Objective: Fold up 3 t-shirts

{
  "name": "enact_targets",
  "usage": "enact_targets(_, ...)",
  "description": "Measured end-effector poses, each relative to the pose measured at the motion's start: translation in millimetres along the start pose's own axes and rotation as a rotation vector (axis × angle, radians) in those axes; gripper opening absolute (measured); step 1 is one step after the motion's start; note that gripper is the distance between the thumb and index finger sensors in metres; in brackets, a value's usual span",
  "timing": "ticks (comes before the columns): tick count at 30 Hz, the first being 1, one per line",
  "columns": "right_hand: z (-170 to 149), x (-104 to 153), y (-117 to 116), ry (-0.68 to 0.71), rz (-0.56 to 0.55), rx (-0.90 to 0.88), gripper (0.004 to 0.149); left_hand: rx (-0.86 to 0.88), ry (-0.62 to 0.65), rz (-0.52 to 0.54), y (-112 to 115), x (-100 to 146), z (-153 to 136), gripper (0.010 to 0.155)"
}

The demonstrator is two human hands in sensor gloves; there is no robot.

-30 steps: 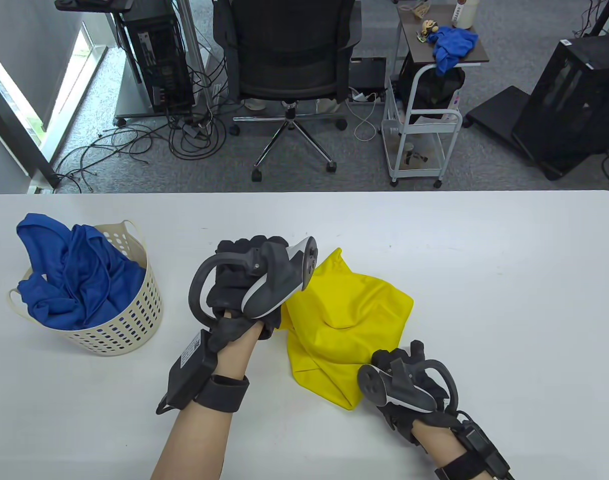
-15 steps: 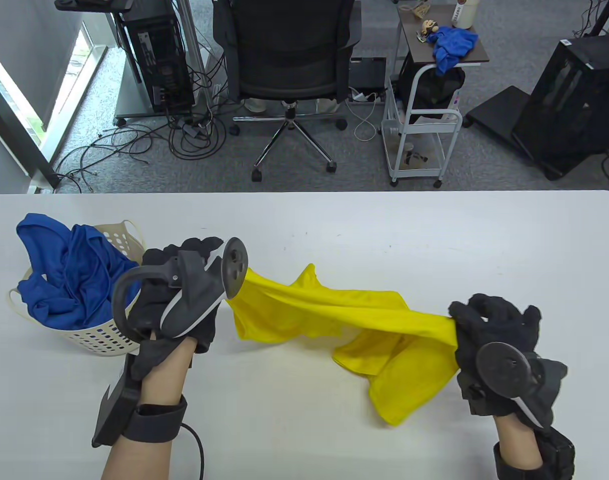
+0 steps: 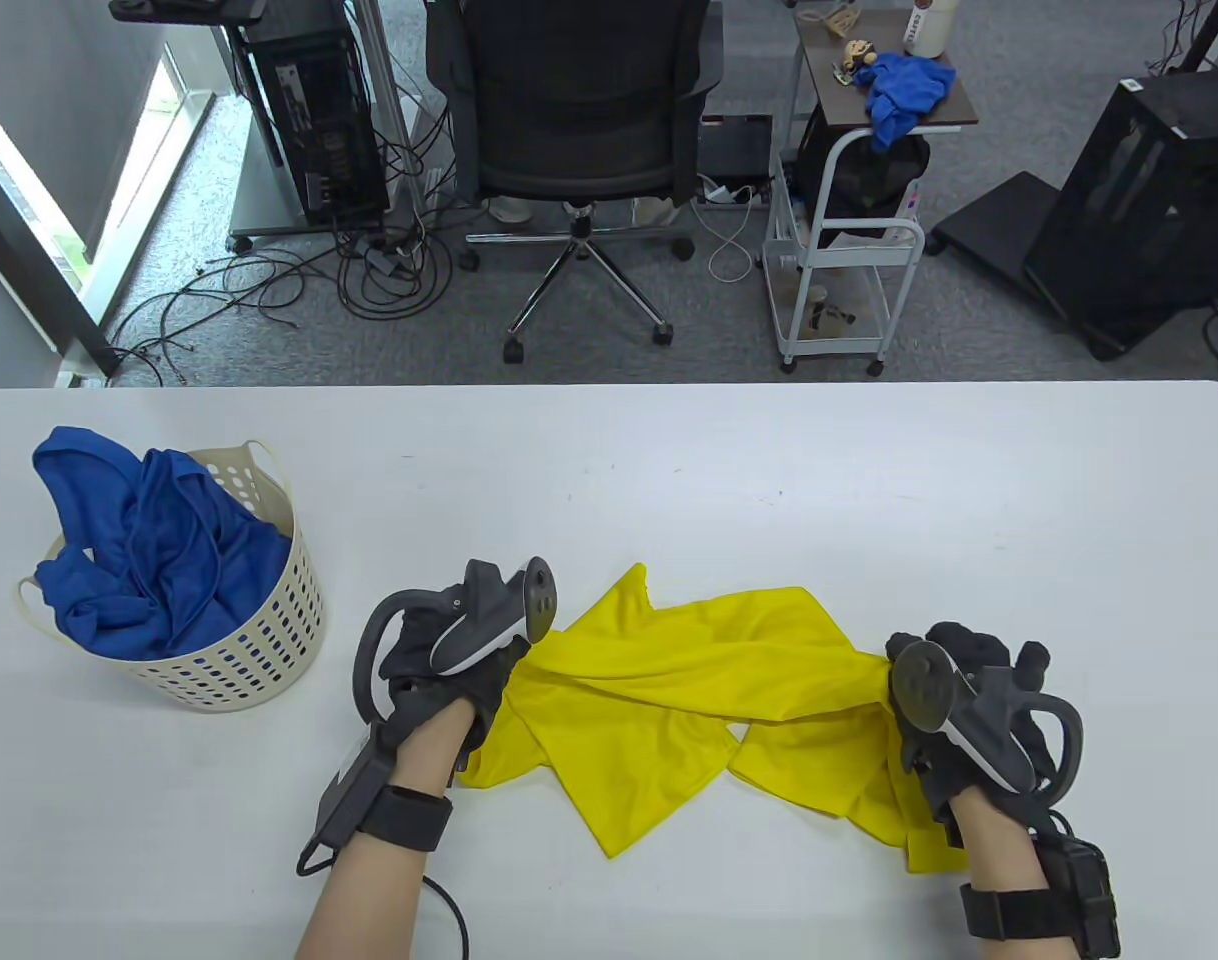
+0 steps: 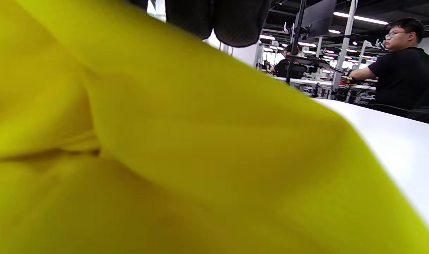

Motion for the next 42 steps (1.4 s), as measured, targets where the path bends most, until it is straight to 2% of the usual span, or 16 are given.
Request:
enact_targets(3,-1,4,9,0.014,-0.037,-0.047,0.051,0.1,0.035,0.059,13,-2,-10,0.055)
enact_targets(7,-6,5,10,0.004,-0.044,-0.096,0.055,0.25,0.148,0.126,20,7,-28,0.06)
enact_targets(10,-11,6,11,-0.007,-0.052,-0.105,0.056,0.268,0.166,0.15,20,14,-40,0.058)
enact_targets(13,-15,8,12,-0.008,-0.067,-0.126,0.056,0.269,0.273,0.116,26,14,-40,0.059)
enact_targets(16,-17,9,11,-0.008,-0.069,-0.132,0.056,0.172,0.233,0.084,35,6,-35,0.063)
enact_targets(22,-13,10,10,0.006,-0.061,-0.126,0.056,0.042,0.133,0.149,50,-7,-28,0.059)
enact_targets(28,-14,9,8,0.006,-0.047,-0.14,0.055,0.127,0.117,0.21,39,-2,-35,0.044)
enact_targets(36,-17,9,7,0.003,-0.046,-0.152,0.055,0.209,0.103,0.343,16,13,-48,0.047)
enact_targets(38,-17,9,7,0.0,-0.044,-0.151,0.056,0.236,0.098,0.338,16,12,-51,0.048)
enact_targets(40,-18,9,7,-0.002,-0.041,-0.15,0.056,0.187,0.099,0.321,22,8,-49,0.05)
enact_targets(42,-18,9,7,-0.002,-0.039,-0.149,0.056,0.133,0.163,0.258,30,4,-43,0.055)
Point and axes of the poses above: the tracker on the back of each hand, its own z axis roughly to the thumb side, its own x axis roughly from the fingertips to the wrist, y = z × x, the point moved 2 cm from there along -x, roughly from the wrist to the fingertips, and after that the axes turned 7 degrees about -z, right-handed, at the moved point
